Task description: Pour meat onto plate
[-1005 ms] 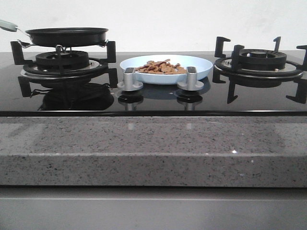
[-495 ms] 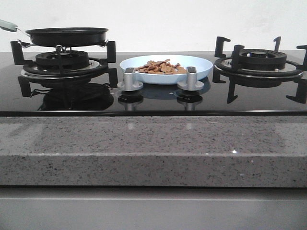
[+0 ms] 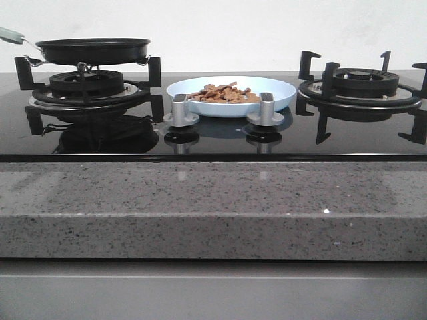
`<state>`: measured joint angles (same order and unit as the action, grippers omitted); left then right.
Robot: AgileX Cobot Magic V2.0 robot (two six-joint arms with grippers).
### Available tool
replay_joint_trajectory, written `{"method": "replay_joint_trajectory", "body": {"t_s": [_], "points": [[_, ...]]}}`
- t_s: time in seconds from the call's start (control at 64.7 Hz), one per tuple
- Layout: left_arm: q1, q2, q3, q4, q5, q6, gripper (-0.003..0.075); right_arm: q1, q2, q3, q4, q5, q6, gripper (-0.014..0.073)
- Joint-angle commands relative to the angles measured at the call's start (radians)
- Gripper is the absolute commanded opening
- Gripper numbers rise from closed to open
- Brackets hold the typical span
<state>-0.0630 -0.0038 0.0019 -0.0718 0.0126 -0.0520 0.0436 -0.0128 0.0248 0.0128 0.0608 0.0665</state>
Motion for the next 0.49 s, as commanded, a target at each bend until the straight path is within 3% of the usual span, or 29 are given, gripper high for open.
{"method": "replay_joint_trajectory", "body": {"t_s": [0.0, 0.479], "points": [[0.002, -0.015, 0.007, 0.002, -0.084, -0.011, -0.002, -0.007, -0.015, -0.004, -0.013, -0.083, -0.005, -0.012], [0.002, -0.015, 0.007, 0.002, -0.084, -0.011, -0.002, -0.007, -0.015, -0.003, -0.02, -0.12, -0.066, -0.012]]}}
